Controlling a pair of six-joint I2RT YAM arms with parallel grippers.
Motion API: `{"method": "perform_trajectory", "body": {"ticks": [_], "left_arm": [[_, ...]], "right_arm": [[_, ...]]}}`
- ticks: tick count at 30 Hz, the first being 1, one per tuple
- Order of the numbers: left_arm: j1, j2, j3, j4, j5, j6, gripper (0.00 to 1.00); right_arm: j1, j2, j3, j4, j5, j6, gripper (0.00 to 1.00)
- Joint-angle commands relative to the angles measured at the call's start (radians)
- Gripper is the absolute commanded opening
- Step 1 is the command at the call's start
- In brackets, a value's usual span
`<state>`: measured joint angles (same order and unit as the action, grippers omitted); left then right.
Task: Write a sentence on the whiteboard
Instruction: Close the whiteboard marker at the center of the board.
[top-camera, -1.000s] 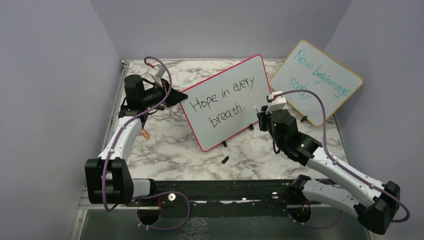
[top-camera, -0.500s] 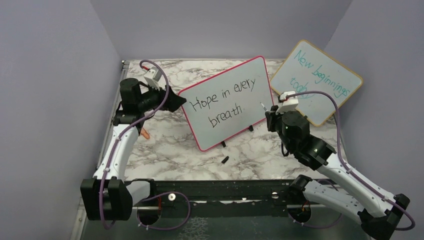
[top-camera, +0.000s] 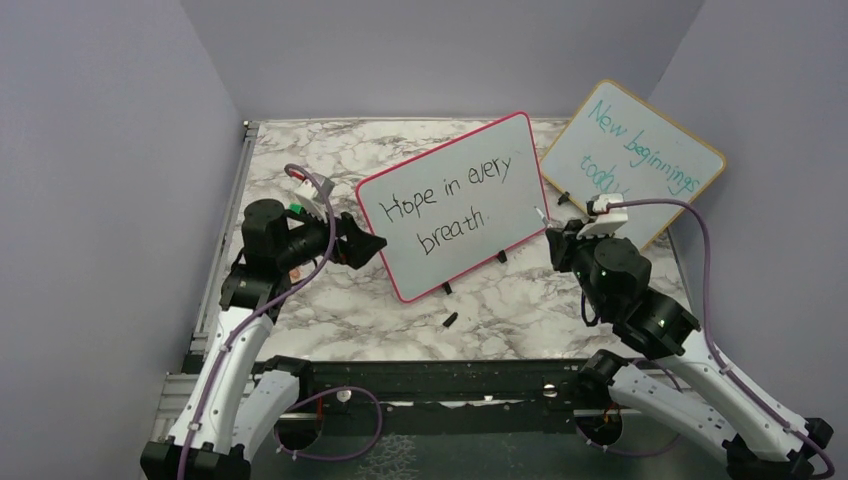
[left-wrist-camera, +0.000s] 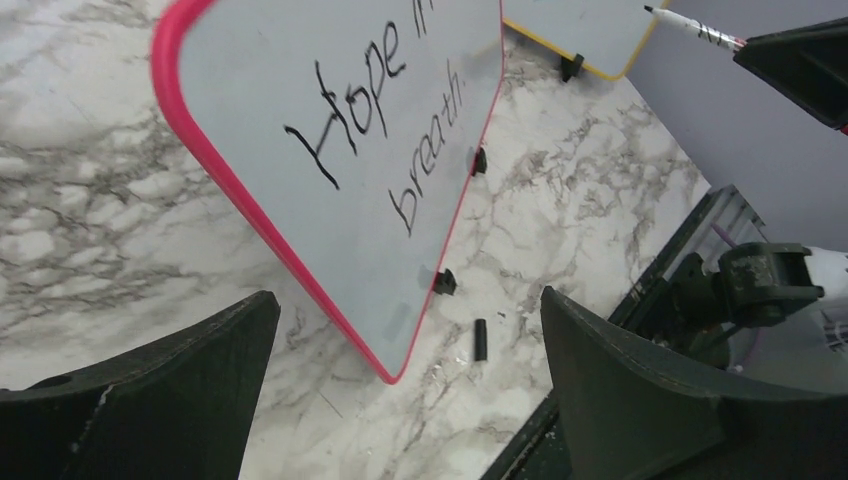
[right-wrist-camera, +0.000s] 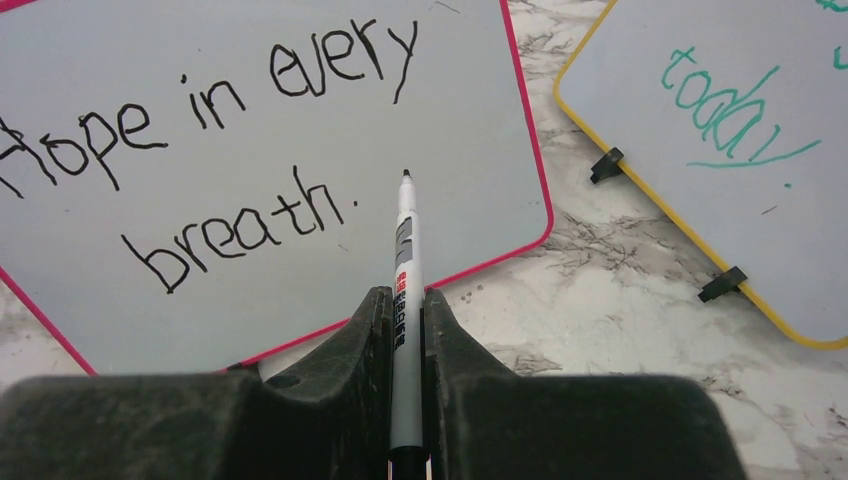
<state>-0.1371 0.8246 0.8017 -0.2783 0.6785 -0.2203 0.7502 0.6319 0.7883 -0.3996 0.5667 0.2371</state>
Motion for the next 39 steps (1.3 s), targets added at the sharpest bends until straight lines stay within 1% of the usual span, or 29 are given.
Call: {"method": "perform_trajectory", "body": {"ticks": [1, 4, 9, 13, 15, 21, 26, 31, 33, 35, 39], "left_arm": [[-0.07, -0.075, -0.062, -0.054, -0.046, -0.163, 0.99], [-0.15, -0.086, -0.106, -0.054, -0.056, -0.227, 0.99], [-0.313, -0.077, -0.161, -0.053, -0.174, -0.276, 0.99], [-0.474, -0.011, -0.165, -0.048, -0.301, -0.294, 0.99], [-0.551, 0.03, -0.161, -0.04, -0.386, -0.3, 0.99], [-0.731, 0.188, -0.14, 0.012, -0.514, -0.31, 0.99], [-0.79, 0.282, -0.141, 0.069, -0.545, -0.298, 0.99], [-0.791, 0.28, -0.231, 0.27, -0.548, -0.359, 0.99], [-0.791, 0.306, -0.216, 0.258, -0.577, -0.362, 0.99], [-0.792, 0.373, -0.171, 0.196, -0.586, -0.336, 0.99], [-0.807, 0.498, -0.095, 0.156, -0.535, -0.321, 0.99]], "right_arm": [[-0.008, -0.031, -0.023, -0.023, -0.012, 0.034, 0.01], [-0.008, -0.036, -0.031, -0.02, -0.022, 0.039, 0.01], [-0.008, -0.033, -0.041, -0.01, -0.035, 0.047, 0.01], [-0.008, -0.022, -0.058, 0.005, -0.045, 0.055, 0.01], [-0.007, -0.017, -0.069, 0.014, -0.049, 0.059, 0.01], [-0.008, -0.005, -0.087, 0.03, -0.055, 0.065, 0.01], [-0.007, -0.011, -0.094, 0.035, -0.063, 0.07, 0.01], [-0.008, -0.011, -0.106, 0.056, -0.074, 0.065, 0.01], [-0.008, -0.008, -0.108, 0.058, -0.074, 0.065, 0.01], [-0.008, -0.008, -0.11, 0.062, -0.076, 0.064, 0.01], [-0.008, -0.007, -0.113, 0.07, -0.074, 0.061, 0.01]]}}
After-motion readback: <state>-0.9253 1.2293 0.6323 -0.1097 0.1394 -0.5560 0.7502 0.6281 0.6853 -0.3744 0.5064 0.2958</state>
